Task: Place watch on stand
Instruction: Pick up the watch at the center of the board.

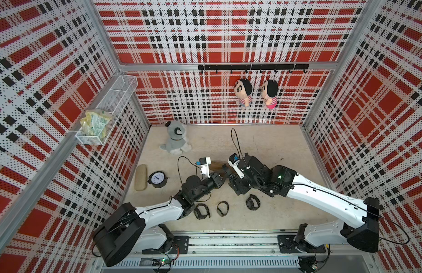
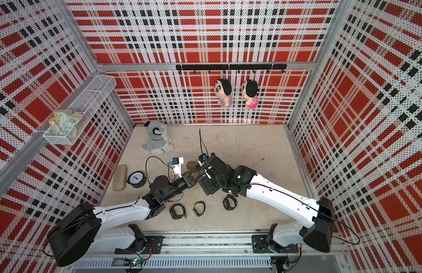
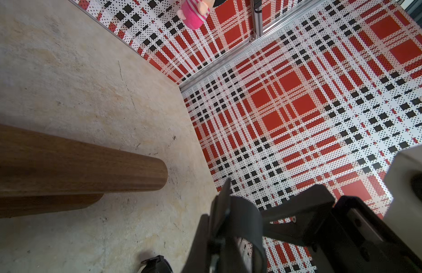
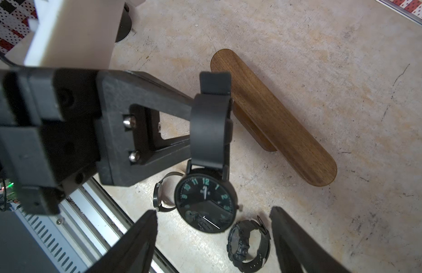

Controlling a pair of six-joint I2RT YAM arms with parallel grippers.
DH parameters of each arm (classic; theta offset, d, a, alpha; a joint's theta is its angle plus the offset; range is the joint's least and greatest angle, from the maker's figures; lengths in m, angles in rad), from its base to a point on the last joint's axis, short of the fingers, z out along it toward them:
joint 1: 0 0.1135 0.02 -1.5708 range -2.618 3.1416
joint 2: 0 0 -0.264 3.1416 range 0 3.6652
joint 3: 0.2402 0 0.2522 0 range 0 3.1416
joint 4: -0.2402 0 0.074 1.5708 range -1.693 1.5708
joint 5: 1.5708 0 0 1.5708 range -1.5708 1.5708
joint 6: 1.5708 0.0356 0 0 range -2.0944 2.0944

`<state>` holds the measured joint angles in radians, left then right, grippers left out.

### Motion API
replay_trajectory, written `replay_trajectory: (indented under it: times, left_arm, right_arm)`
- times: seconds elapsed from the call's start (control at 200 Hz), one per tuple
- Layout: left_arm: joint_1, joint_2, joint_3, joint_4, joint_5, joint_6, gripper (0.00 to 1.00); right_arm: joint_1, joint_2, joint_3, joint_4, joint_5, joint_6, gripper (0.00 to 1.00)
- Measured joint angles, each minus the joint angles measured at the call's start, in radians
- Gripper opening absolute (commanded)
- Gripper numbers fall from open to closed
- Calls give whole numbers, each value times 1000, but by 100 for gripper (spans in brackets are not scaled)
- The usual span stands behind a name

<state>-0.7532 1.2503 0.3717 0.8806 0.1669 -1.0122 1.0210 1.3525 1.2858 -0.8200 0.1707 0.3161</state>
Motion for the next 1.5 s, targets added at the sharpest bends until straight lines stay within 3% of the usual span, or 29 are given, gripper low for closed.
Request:
replay_trajectory:
  times: [0.606,0.922,1.498]
  left_arm:
    - [-1,8,0,0,0,4,0]
    - [-6,8,0,0,-2,5,0]
    - [-10,14,0,0,-11,7,0]
  right_arm:
    - [20,47,21,1,78,-6,65]
    - [22,64,24,2,81,-6,63]
    - [24,75,24,2,82,-5,48]
